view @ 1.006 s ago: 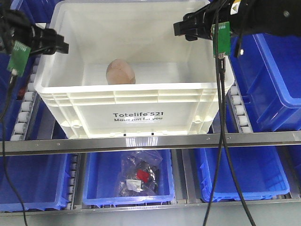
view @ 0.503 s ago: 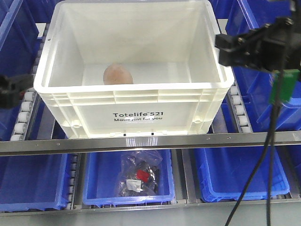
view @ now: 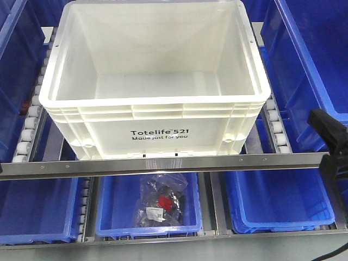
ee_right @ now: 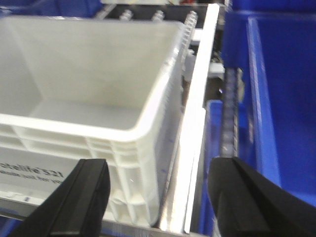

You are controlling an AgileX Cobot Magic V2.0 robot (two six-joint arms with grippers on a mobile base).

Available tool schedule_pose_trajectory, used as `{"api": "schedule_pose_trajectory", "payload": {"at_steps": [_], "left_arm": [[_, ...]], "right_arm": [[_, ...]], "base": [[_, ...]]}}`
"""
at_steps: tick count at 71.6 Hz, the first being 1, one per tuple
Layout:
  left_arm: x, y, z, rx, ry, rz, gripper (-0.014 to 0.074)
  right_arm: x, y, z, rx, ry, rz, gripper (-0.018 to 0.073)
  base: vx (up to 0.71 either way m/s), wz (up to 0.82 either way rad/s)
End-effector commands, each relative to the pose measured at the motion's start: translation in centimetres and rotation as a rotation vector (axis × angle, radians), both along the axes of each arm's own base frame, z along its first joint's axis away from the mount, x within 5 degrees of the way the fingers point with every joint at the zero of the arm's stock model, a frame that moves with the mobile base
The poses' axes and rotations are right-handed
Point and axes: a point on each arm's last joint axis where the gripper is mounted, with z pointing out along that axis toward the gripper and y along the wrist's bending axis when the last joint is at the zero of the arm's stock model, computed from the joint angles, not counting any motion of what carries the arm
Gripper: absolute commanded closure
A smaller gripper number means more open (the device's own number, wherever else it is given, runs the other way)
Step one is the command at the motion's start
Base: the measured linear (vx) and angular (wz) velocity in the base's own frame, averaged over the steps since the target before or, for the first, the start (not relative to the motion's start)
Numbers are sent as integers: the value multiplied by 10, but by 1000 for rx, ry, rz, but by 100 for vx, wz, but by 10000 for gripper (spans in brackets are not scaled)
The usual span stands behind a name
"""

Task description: Place moving items into box and shelve

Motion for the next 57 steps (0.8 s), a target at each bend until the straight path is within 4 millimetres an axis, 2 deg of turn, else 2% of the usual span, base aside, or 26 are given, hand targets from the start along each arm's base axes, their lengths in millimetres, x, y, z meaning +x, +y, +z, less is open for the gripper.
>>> {"api": "schedule_pose_trajectory", "payload": {"at_steps": [1,8,19,31,45,57], "left_arm": [[0,0,7,-39,-68,8,8],[-3,1,2,-66,-63,16,8],[-8,1,2,-85,-61,16,8],[-10,-1,0,-97,-34,2,8],[-10,0,0,-94,-43,4,8],[-10,0,1,-96,-50,6,8]], "right_arm": [[-2,-5,9,5,-60,-33,83],[-8,-11,2,-47,-93,-55,83],[-17,-14,-7,1,-97,-51,83],[-22,-14,-7,13,-107,-29,83],[-23,-12,-8,-108,-126,18,97],[-23,-13,-8,-118,-125,18,98]], "base": [[0,0],[0,0],[0,0],[0,0],[0,0],[0,0]]}}
